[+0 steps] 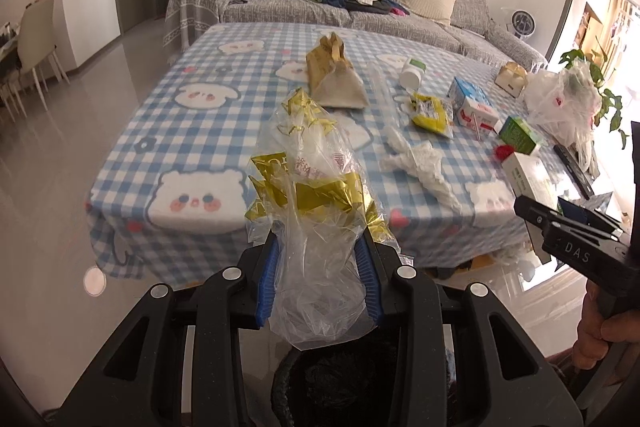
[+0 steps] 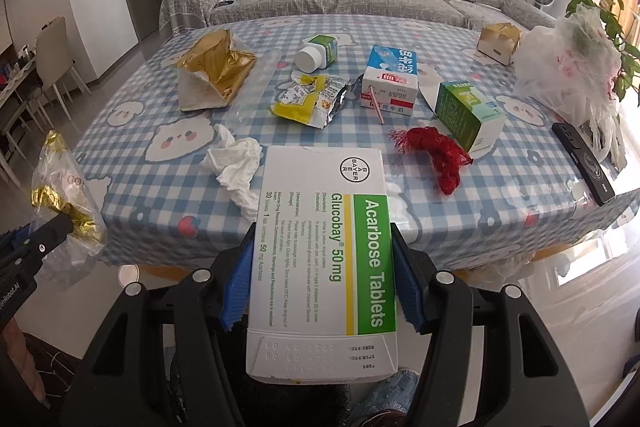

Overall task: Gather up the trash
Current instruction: 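Carry the plastic bag and tablet box down toward the black trash bin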

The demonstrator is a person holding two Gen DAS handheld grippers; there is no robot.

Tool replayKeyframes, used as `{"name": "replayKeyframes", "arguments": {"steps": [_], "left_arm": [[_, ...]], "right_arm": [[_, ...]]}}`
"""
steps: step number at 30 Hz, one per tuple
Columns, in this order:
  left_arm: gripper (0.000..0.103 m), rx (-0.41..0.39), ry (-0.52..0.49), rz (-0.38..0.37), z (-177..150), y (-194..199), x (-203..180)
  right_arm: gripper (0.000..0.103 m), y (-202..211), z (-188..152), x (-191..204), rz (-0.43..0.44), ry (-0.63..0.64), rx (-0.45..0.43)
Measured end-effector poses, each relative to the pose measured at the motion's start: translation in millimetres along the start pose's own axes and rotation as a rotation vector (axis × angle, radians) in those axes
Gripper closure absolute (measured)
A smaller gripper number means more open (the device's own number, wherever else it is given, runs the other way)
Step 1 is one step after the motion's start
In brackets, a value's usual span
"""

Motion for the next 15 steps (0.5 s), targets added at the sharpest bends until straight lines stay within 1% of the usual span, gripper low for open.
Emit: {"name": "replayKeyframes", "arguments": {"steps": [9, 15], "left_arm": [[0.069, 0.04, -0.007, -0.014, -43.4, 8.7, -3.8], [0.069, 0.052, 0.001, -0.02, -66.4, 18.7, -2.3]], "right_arm": [[0.045, 12.8, -39.9, 18.4, 0.026, 0.022, 0.027], [0.045, 21.6, -66.1, 21.7, 0.036, 0.017, 0.049]]}}
Point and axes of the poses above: each gripper's, at about its wrist camera, not at the fingertips, and y roughly against the way its jaws point, x to its left, z to its top, the point moved 6 cm from there along -y, roughly the way its jaws point, and after that the axes turned 3 degrees about z, right-handed, at the moved point
